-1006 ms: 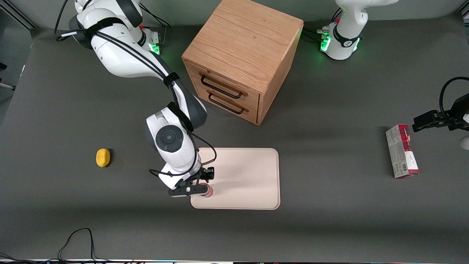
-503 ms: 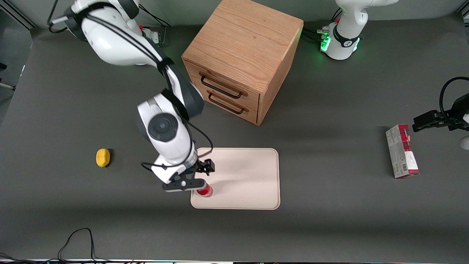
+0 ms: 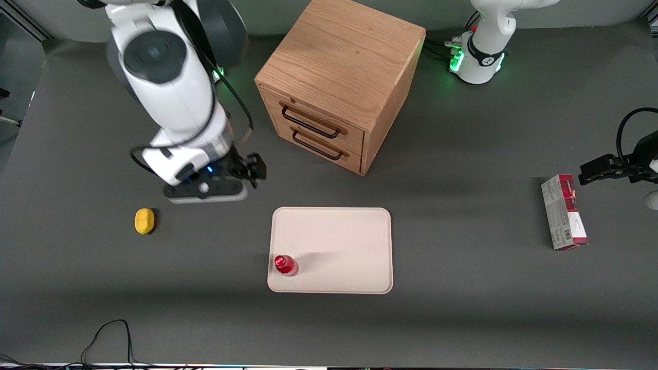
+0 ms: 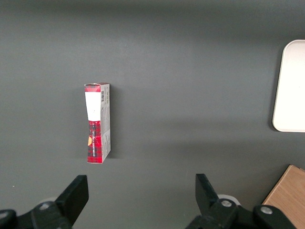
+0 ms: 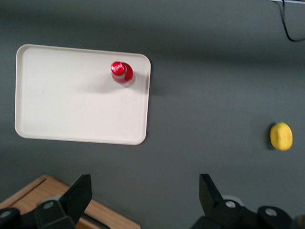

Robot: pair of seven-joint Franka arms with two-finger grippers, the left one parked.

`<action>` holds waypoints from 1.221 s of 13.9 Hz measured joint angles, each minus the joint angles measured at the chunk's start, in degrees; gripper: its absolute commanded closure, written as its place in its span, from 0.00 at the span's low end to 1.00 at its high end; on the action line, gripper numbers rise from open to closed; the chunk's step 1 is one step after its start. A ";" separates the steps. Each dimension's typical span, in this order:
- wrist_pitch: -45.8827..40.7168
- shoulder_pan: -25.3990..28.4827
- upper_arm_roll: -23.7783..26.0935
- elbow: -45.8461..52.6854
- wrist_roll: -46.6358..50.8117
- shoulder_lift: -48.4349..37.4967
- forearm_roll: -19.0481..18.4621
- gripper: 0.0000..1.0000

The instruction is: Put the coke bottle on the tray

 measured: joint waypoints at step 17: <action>1.45 -20.88 -9.53 -24.01 -25.75 -19.37 7.06 0.00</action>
